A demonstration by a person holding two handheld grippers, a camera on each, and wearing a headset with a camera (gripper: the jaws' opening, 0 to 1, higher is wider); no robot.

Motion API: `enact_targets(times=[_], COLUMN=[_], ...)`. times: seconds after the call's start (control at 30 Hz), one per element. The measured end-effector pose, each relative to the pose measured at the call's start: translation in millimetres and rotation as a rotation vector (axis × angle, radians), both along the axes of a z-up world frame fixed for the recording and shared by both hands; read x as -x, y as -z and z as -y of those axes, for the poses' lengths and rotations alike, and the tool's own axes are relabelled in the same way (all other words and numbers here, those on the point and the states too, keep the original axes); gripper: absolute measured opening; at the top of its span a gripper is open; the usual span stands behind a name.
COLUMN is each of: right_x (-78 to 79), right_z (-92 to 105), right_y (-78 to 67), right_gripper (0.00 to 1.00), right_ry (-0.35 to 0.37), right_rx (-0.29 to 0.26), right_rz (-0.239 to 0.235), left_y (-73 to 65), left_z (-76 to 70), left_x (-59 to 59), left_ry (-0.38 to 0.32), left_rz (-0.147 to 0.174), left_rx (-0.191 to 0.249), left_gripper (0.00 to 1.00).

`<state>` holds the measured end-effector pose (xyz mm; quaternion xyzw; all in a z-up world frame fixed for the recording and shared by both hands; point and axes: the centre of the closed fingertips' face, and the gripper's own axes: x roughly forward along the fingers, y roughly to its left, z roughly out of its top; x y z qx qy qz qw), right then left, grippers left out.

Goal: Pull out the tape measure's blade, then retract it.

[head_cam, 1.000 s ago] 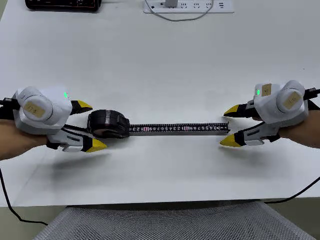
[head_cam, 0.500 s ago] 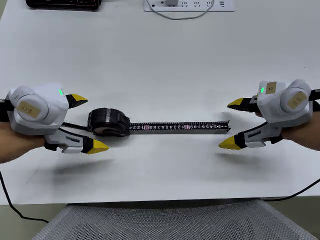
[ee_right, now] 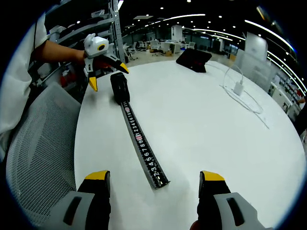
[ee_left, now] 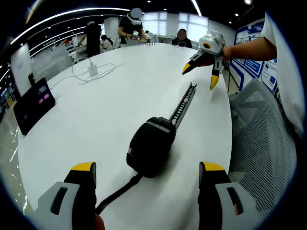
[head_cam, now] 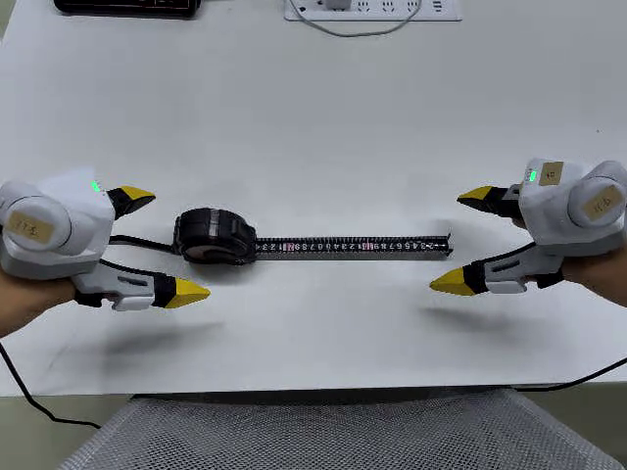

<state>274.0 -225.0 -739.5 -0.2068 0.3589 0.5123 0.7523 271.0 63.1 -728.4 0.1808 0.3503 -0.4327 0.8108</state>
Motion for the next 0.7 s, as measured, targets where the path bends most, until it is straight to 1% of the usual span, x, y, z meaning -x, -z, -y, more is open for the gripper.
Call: enact_targets(times=[0.13, 0.2, 0.37, 0.43, 0.5, 0.57, 0.63, 0.7], right_x=[0.1, 1.2, 4.4, 5.8, 6.8, 8.0, 8.8, 9.5], right_z=[0.1, 0.2, 2.7, 4.1, 4.4, 4.6, 5.0, 5.3], right_y=[-3.5, -6.0, -7.8, -8.4, -9.9, -11.1, -12.3, -13.6], right_gripper=[0.76, 0.77, 0.79, 0.80, 0.81, 0.83, 0.83, 0.84], right_ry=[0.022, 0.033, 0.052, 0.063, 0.074, 0.081, 0.090, 0.098], right_rx=[-0.016, -0.025, -0.034, -0.039, -0.045, -0.047, -0.052, -0.056], right_rz=[0.012, 0.016, 0.022, 0.023, 0.026, 0.027, 0.029, 0.034], left_y=[-3.2, -4.5, -10.5, -10.8, -12.6, -12.8, -14.2, -16.0], left_z=[-1.7, -3.0, -2.6, -2.6, -2.3, -1.9, -2.1, -1.5], left_x=[0.9, 0.5, 1.4, 3.8, 5.6, 7.7, 9.4, 11.2], left_ry=[-0.025, -0.034, -0.062, -0.068, -0.076, -0.082, -0.085, -0.094], left_rz=[0.011, 0.025, 0.043, 0.039, 0.046, 0.043, 0.054, 0.054], left_rx=[0.011, 0.009, 0.031, 0.034, 0.042, 0.048, 0.047, 0.061], left_gripper=[0.88, 0.90, 0.96, 0.96, 0.98, 0.98, 0.98, 0.99])
